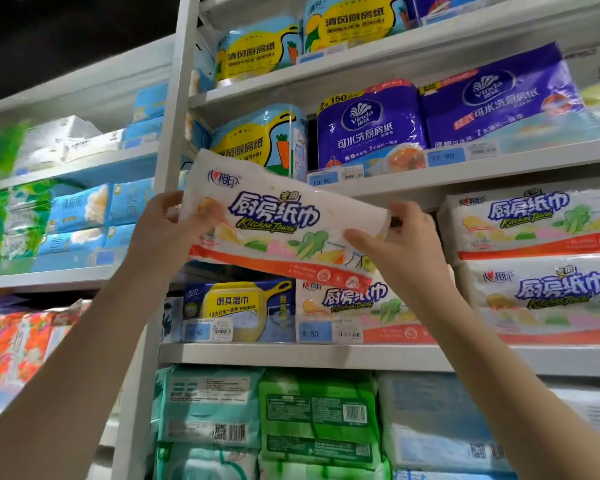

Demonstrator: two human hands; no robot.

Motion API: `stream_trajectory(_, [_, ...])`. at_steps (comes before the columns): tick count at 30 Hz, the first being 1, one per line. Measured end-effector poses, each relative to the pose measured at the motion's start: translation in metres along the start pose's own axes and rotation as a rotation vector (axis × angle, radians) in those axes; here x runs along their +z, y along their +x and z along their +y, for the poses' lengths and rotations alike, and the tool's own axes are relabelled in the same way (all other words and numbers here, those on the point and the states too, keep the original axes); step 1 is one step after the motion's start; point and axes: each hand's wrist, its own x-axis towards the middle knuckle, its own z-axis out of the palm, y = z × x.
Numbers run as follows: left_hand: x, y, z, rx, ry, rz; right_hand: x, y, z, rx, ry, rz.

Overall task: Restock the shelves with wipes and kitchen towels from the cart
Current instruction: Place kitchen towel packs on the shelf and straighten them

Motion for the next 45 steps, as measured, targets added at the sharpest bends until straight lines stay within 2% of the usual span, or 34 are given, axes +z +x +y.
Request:
stream_trajectory(2, [0.009,-0.002,-0.006,-0.031,-0.062,0.028,0.001,0.000,0.005,0.078,0.045,0.035])
stream_trajectory(4, [0.019,-0.005,-0.012,-0.055,-0.122,0.031,0.001,0.000,0.008,0.100,0.096,-0.012])
stream_trajectory(9, [0.048,-0.008,-0.030,-0.154,-0.277,0.009,-0.005,0.005,0.011,-0.010,0.127,0.106])
stream_trajectory(17, [0.095,-0.002,-0.047,-0.051,-0.058,-0.074,-0.026,0.014,0.028,-0.090,-0.009,0.264])
stream_trajectory(21, [0.114,0.000,-0.060,-0.076,0.013,-0.074,-0.025,0.015,0.040,-0.159,-0.204,0.322])
stream_trajectory(27, [0.121,0.002,-0.072,-0.035,0.045,-0.019,-0.026,0.012,0.049,-0.236,-0.353,0.290])
stream_trajectory(34, [0.119,0.007,-0.076,0.050,0.203,0.013,-0.025,0.009,0.057,-0.143,-0.421,0.186])
stream_trajectory(40, [0.126,0.022,-0.076,-0.018,0.295,-0.086,-0.021,0.025,0.059,-0.097,-0.482,0.152])
stream_trajectory(45, [0.140,0.021,-0.079,-0.033,0.276,-0.182,-0.017,0.031,0.074,-0.073,-0.729,0.124])
